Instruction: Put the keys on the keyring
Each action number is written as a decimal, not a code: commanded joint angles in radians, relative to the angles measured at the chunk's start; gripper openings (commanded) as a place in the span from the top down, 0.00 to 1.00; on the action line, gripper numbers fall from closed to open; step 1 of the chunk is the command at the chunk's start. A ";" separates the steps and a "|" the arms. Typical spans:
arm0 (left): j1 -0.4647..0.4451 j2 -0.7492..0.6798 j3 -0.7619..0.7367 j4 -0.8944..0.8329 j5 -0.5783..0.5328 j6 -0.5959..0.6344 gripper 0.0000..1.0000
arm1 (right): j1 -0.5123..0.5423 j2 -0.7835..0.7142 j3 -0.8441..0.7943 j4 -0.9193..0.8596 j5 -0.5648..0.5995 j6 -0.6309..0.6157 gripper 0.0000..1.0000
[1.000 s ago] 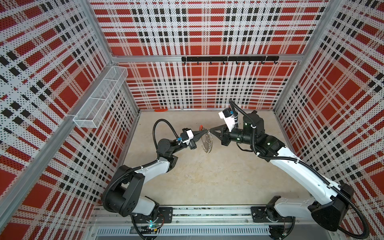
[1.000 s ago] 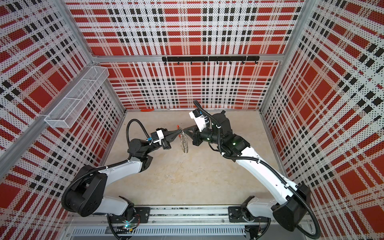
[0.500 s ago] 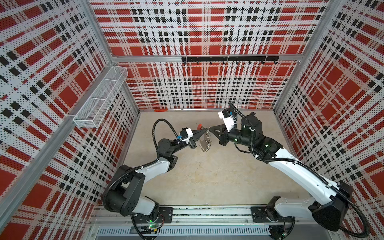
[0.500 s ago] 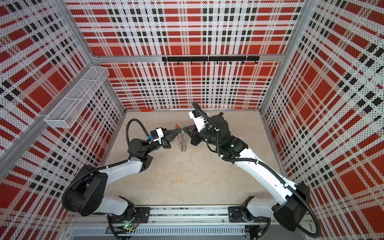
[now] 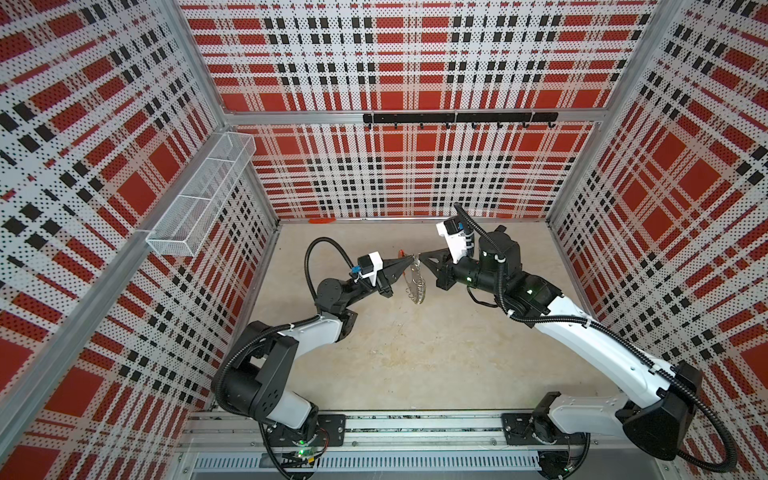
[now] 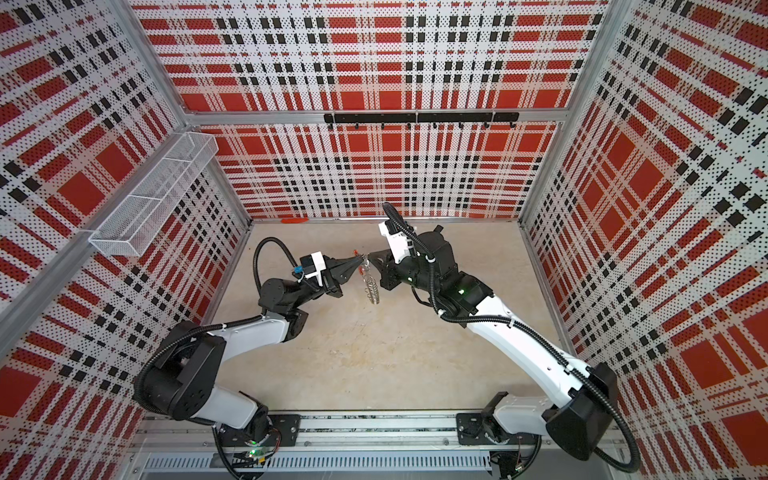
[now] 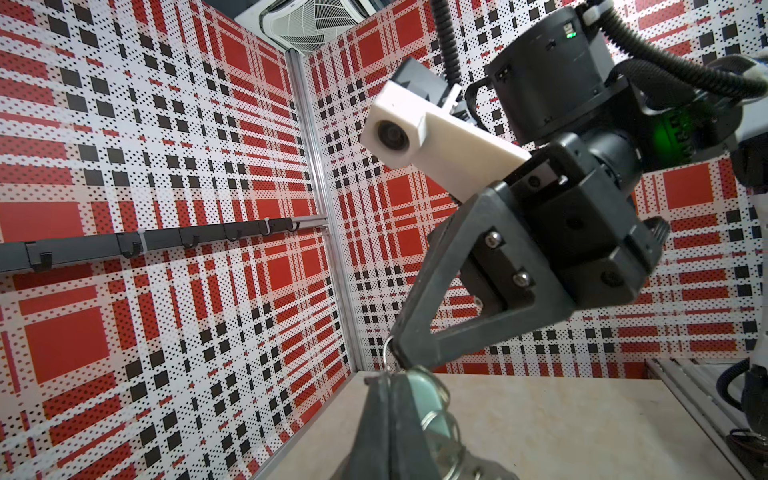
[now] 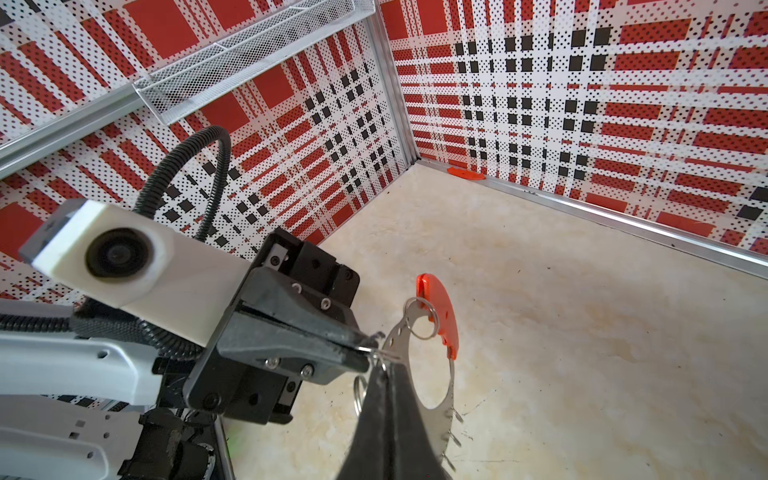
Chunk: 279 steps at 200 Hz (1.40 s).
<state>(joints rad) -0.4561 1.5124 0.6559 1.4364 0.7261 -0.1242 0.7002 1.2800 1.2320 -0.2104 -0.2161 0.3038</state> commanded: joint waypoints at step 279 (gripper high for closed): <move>-0.075 -0.025 0.087 0.124 0.042 0.023 1.00 | -0.122 0.024 -0.002 -0.012 -0.178 0.164 1.00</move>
<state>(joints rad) -0.5095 1.5059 0.7029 1.4422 0.7242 -0.0704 0.6247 1.2926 1.2373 -0.2481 -0.3168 0.4076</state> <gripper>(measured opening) 0.043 0.048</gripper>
